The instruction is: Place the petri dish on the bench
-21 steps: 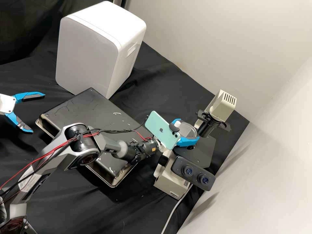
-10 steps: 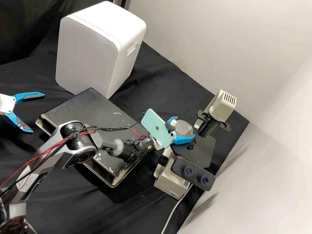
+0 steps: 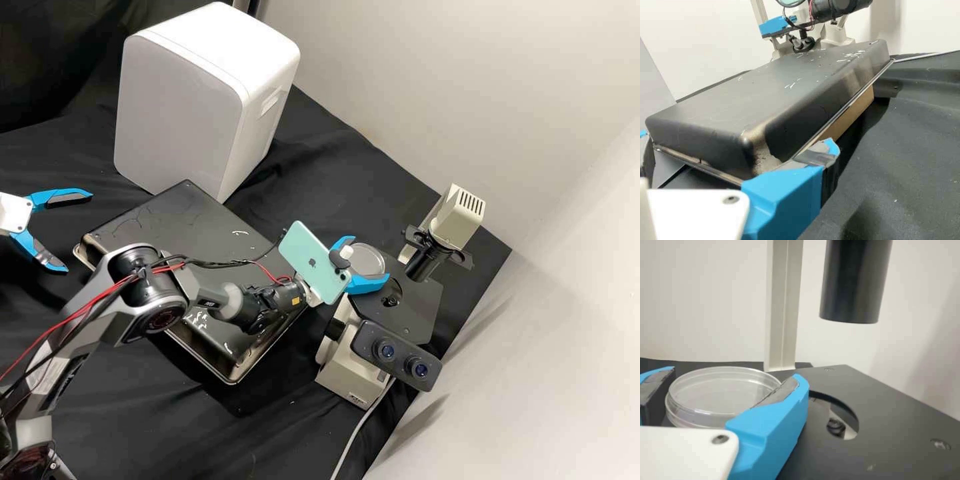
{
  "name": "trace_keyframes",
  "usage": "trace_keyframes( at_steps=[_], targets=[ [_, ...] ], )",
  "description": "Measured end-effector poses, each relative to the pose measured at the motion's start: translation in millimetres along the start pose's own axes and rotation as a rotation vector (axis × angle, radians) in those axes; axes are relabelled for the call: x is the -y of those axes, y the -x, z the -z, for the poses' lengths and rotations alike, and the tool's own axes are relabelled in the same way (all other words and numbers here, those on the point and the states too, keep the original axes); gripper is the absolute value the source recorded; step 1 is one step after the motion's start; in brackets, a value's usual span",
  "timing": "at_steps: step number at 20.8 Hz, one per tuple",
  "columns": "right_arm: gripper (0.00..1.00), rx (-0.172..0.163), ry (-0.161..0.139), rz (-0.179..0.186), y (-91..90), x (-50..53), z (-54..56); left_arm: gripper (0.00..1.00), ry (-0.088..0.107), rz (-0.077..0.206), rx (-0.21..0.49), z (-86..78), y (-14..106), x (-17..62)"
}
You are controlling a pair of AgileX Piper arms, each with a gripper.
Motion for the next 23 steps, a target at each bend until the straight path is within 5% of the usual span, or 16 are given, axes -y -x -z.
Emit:
trace_keyframes(
  at_steps=[9,13,23],
  targets=[
    [0.0,-0.057,-0.028,0.025,59.3,3.5,23.6,1.0,0.0,0.0,0.0,0.0,0.0,0.0],
    [0.0,-0.066,-0.032,0.078,88.2,17.5,30.6,1.0,0.0,0.0,0.0,0.0,0.0,0.0],
    [0.0,-0.191,-0.036,0.117,127.4,44.4,49.7,1.0,0.0,0.0,0.0,0.0,0.0,0.0]
  ],
)
